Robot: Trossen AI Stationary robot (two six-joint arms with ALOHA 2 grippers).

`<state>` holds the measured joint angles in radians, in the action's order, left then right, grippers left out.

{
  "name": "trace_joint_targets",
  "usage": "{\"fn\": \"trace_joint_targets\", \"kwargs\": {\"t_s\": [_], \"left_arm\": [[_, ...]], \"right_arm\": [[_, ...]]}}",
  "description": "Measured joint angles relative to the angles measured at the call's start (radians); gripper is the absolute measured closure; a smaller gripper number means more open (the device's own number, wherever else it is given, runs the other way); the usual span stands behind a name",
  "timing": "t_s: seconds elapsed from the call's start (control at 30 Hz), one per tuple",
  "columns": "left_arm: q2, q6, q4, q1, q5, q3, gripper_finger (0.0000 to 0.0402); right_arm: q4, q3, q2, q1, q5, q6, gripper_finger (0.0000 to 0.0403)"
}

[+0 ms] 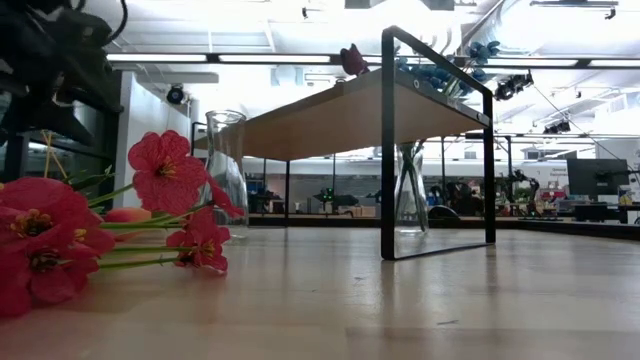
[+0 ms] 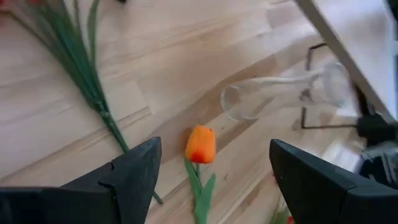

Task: Pick and place flowers into a vace then onto a shelf
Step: Put the top orange flowers into the bottom transparent vase

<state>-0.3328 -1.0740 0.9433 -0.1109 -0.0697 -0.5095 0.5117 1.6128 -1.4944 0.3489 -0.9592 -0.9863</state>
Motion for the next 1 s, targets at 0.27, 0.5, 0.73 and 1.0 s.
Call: {"fn": "trace_joint_targets", "kwargs": {"t_s": [0.27, 0.5, 0.73, 1.0], "left_arm": [[-0.215, -0.069, -0.010, 0.000, -0.070, 0.000, 0.0069], [-0.393, -0.101, -0.012, 0.000, -0.180, 0.000, 0.0069], [-0.537, -0.104, -0.033, 0.000, -0.276, 0.000, 0.0069], [-0.674, -0.104, -0.126, 0.000, -0.332, 0.000, 0.0069]], "right_arm": [[-0.012, 0.003, 0.000, -0.002, -0.042, -0.007, 0.0304], [-0.022, 0.003, 0.000, -0.002, -0.082, -0.009, 0.0304], [-0.037, 0.003, 0.000, -0.002, -0.090, -0.009, 0.0304], [-0.100, 0.003, 0.000, -0.002, -0.090, -0.009, 0.0304]]}}
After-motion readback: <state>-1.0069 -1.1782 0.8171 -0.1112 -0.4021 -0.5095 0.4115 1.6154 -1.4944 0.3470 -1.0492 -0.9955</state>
